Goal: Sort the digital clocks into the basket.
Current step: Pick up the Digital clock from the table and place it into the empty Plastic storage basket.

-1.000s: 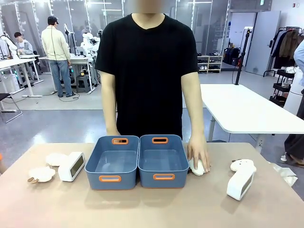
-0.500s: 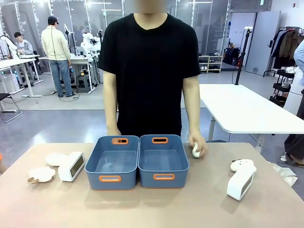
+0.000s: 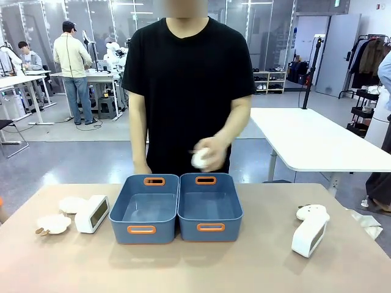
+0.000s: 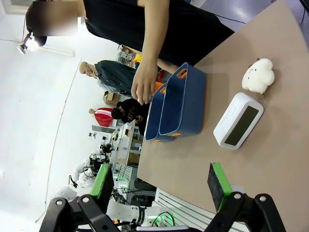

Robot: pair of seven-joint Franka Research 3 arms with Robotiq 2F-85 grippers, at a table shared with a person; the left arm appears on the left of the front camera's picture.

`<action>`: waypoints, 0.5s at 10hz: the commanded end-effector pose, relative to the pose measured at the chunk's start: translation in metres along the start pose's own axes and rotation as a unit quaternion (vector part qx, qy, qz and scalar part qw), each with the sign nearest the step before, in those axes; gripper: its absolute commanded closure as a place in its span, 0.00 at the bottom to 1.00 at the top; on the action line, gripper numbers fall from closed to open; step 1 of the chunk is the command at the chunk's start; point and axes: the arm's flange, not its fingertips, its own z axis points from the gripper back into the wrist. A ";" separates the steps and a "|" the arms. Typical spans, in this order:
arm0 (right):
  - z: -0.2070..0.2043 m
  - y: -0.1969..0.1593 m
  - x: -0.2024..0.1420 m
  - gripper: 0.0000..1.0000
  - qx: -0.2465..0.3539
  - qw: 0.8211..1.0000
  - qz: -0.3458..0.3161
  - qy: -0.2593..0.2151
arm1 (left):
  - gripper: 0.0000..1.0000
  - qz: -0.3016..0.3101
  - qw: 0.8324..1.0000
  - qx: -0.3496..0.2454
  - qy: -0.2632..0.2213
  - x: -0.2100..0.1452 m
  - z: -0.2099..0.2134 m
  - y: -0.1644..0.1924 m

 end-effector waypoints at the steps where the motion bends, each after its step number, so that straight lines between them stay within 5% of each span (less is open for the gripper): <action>1: 0.000 0.001 0.001 0.00 0.006 1.000 0.002 -0.002 | 0.00 -0.010 1.000 -0.006 0.007 -0.001 0.002 0.001; 5: 0.000 0.001 0.001 0.00 0.006 1.000 0.002 -0.002 | 0.00 -0.016 0.999 0.036 0.023 0.007 -0.013 -0.005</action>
